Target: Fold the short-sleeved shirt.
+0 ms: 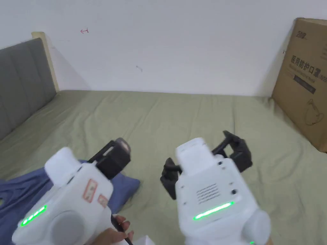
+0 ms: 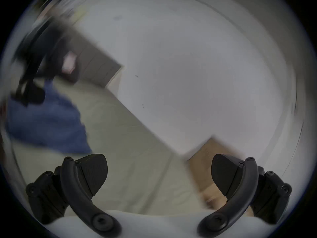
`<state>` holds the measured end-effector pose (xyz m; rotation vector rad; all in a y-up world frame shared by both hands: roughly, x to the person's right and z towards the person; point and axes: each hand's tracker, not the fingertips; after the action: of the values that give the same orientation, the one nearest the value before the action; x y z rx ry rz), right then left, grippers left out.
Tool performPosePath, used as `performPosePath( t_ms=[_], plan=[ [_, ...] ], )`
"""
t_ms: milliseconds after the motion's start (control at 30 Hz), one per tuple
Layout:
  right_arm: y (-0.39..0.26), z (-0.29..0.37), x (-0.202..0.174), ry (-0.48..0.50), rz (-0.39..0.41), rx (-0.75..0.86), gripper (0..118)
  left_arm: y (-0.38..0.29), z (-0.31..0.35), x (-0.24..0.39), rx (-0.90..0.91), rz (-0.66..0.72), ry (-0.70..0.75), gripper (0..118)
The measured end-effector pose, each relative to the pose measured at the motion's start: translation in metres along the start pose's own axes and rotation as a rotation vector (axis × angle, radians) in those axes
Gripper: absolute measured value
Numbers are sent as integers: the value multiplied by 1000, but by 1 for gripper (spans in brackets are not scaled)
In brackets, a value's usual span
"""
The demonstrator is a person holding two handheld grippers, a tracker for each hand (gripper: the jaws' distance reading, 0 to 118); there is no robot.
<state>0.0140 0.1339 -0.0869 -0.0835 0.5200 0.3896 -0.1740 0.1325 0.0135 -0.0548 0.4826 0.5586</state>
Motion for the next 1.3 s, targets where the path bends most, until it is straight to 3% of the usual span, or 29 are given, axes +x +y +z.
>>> performPosePath(
  t_ms=[33, 100, 133, 200, 333, 433, 600, 700, 733, 767, 800, 833, 867, 900, 933, 1067, 1300],
  plan=[
    [1, 1, 14, -10, -147, -15, 118, 3, 4, 18, 14, -198, -12, 118],
    [-7, -2, 37, -137, -373, -39, 118, 0, 13, 43, 52, -518, -31, 118],
    [-16, -2, 49, -172, -455, -41, 118, -7, 17, 54, 76, -631, 10, 118],
    [-29, 5, 62, -209, -537, -52, 118, -20, 22, 69, 112, -753, 80, 118],
    [-30, 22, 58, -250, -419, -22, 118, -26, 26, 64, 111, -700, 35, 118],
    [-28, 25, 62, -244, -387, 44, 118, -21, 25, 57, 106, -649, 45, 118],
    [-15, 30, 48, -273, -240, 60, 118, -13, 29, 58, 127, -669, 93, 118],
    [-15, 30, 50, -251, -245, 41, 118, -10, 32, 54, 134, -674, 86, 117],
    [-16, 29, 52, -241, -270, 25, 118, -10, 34, 54, 136, -660, 79, 112],
    [-18, 30, 54, -213, -296, 29, 116, -9, 35, 54, 136, -637, 72, 97],
    [-20, 31, 54, -206, -305, 29, 114, -9, 34, 53, 129, -618, 75, 73],
    [-17, 33, 51, -212, -307, 26, 107, -9, 33, 52, 119, -608, 73, 45],
    [-17, 32, 50, -227, -304, 18, 80, -10, 32, 52, 110, -609, 69, 12],
    [-18, 31, 50, -251, -297, 6, 43, -11, 31, 52, 103, -611, 60, 6],
    [-20, 33, 50, -253, -295, 11, 14, -12, 31, 51, 100, -616, 45, 5],
    [-15, 32, 51, -252, -330, 10, 8, -11, 27, 53, 82, -574, 12, 0],
    [-9, 30, 48, -205, -298, 9, 2, -7, 24, 53, 67, -558, -3, 0]
  ],
)
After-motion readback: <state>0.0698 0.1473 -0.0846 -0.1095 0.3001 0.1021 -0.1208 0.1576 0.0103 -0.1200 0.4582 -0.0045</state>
